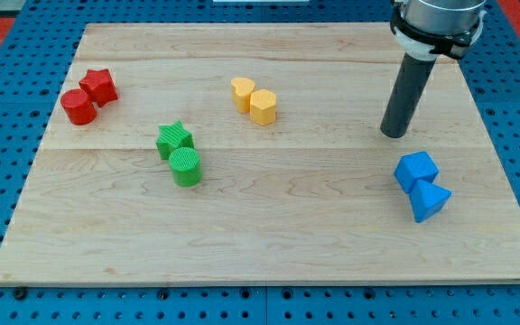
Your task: Push the green blocks to the top left side of the board
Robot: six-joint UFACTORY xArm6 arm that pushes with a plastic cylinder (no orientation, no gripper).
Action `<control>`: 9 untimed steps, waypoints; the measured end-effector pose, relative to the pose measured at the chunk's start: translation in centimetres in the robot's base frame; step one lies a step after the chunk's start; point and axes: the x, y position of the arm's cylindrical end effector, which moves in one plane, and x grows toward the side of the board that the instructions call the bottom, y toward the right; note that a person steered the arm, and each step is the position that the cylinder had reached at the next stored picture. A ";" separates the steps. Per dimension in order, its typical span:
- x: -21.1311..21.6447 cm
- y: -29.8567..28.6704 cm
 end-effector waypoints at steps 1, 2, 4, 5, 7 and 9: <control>0.8 -0.1; 2.6 -2.8; 6.7 -20.3; 9.4 -23.2; 3.0 -28.5; -0.4 -31.0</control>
